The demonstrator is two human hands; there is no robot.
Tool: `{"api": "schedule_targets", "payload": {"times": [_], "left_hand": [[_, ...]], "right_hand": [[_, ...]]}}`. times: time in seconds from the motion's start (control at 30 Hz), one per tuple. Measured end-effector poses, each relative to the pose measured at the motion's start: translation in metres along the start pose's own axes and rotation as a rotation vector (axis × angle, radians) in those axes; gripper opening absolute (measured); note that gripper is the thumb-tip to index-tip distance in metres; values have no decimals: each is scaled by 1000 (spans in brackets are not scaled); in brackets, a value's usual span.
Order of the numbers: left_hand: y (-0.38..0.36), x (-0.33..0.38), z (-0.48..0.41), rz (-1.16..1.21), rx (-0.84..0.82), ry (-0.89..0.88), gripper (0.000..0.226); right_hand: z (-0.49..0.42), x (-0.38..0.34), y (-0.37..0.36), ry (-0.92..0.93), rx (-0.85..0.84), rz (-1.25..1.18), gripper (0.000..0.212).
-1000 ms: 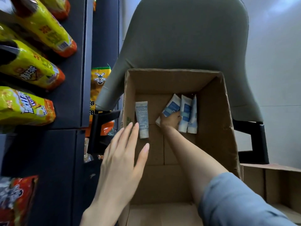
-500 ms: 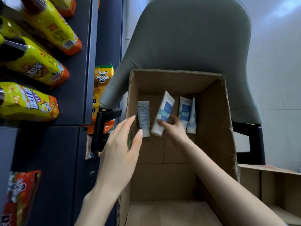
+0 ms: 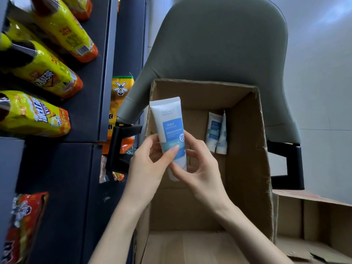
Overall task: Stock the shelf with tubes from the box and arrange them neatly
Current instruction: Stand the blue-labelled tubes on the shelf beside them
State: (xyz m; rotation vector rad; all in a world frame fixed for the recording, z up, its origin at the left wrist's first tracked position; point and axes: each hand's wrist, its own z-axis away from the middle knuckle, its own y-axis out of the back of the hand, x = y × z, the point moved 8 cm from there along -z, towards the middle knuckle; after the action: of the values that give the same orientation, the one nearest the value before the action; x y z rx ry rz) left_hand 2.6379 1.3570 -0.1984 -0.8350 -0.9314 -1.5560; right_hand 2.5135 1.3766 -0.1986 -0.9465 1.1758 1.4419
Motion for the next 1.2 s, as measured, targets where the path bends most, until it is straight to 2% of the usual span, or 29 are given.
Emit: {"api": "schedule_targets", "payload": {"times": [0.2,0.33,0.5,0.63,0.73,0.9,1.2], "left_hand": [[12,-4,5,57,39,14,33],[30,-7,10,104,91,34,38],[68,-15,15,193,223,59,32],[81,-23,22,219,256,76,31],[83,-29,26,230,270,81,30],[85,-40,33,253,299,95,26],[86,-50,39,261,305,110,33]], "right_hand": [[2,-7,-12,21,-32,-30,62],[-4,-6,-16,82,-81,58,50],[-18,43,7,-47,79,181,31],[-32,93,5,-180,68,335,37],[-42,129,-12,-333,-3,395,51],[-59,151,-47,-485,18,184,59],[-90,182,-81,-539,-30,142,67]]}}
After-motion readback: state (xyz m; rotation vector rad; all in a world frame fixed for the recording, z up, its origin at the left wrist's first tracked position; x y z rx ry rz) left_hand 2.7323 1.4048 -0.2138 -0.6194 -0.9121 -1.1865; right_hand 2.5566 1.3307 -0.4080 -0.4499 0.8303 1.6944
